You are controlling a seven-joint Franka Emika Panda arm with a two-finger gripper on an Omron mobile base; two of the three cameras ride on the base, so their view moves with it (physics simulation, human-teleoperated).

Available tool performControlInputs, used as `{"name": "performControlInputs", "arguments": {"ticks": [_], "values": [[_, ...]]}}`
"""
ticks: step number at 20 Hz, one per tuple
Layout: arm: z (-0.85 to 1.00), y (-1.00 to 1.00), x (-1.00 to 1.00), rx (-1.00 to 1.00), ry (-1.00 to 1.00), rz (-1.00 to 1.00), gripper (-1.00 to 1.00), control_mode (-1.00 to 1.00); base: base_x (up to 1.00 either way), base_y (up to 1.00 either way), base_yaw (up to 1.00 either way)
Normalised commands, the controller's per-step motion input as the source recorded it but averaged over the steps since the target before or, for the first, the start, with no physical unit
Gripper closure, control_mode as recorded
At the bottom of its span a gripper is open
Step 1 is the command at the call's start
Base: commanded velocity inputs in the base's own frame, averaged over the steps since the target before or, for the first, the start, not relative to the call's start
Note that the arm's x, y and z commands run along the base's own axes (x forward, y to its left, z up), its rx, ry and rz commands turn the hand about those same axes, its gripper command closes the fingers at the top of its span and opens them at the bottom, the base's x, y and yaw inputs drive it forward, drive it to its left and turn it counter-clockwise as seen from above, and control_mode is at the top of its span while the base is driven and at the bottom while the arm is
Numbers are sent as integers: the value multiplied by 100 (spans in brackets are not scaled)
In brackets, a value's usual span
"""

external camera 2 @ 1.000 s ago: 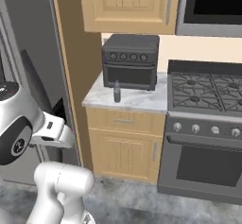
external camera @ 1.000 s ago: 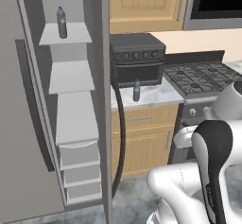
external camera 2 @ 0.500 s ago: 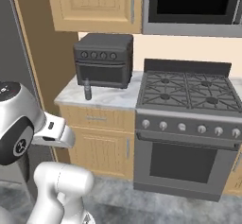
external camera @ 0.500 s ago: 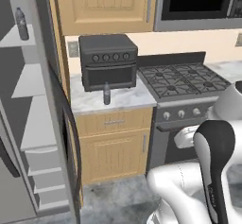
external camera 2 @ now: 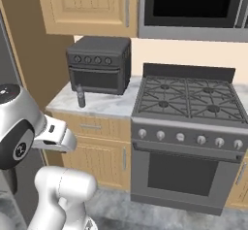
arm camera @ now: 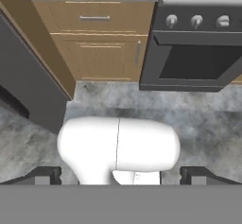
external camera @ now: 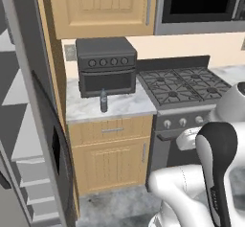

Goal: Take the bottled waters from the counter and place them in the freezer to freeze. Close the freezer door after placing the bottles.

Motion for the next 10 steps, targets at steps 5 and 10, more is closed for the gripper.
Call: {"name": "performControlInputs", "arguments": {"ticks": [5,10], "values": [[0,0,0,0,0,0,-100,100,49,-38,5],[0,0,0,0,0,0,-100,100,47,-35,3]]}}
